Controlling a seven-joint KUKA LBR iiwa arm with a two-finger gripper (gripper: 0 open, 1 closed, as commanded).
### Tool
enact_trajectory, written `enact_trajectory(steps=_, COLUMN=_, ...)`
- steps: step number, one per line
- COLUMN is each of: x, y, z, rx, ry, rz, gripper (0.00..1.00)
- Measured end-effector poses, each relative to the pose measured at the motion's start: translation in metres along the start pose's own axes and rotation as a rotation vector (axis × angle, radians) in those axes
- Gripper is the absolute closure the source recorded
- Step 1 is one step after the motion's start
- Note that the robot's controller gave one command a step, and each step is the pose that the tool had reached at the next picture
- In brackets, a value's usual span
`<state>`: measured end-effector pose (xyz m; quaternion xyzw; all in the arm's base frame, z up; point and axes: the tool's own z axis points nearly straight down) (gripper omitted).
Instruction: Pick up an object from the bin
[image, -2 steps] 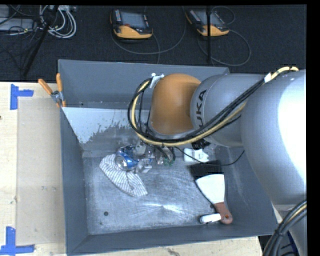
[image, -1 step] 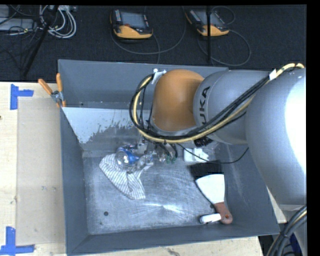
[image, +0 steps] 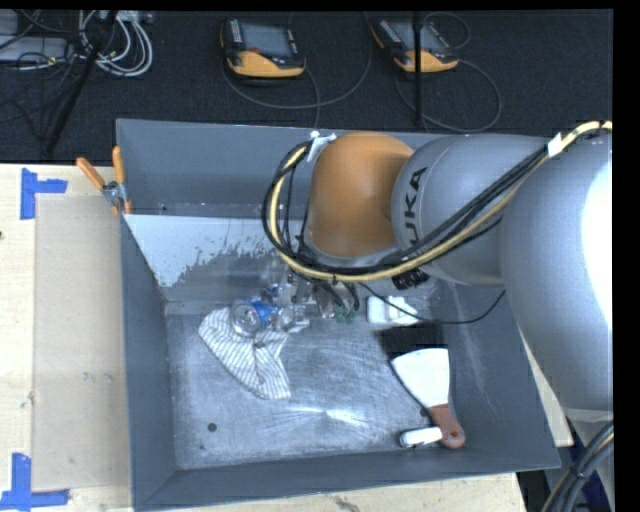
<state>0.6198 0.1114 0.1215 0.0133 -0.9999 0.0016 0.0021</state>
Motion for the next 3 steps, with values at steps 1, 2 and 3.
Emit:
enact_trajectory(steps=1, x=-0.001, y=0.001, z=-0.016, rx=-0.003, ry=-0.007, rz=0.001, gripper=1.00)
enact_trajectory(steps=2, x=-0.001, y=0.001, z=-0.030, rx=-0.004, ry=-0.008, rz=0.001, gripper=1.00)
enact_trajectory(steps=3, x=-0.001, y=0.001, z=-0.039, rx=-0.004, ry=-0.007, rz=0.001, gripper=1.00)
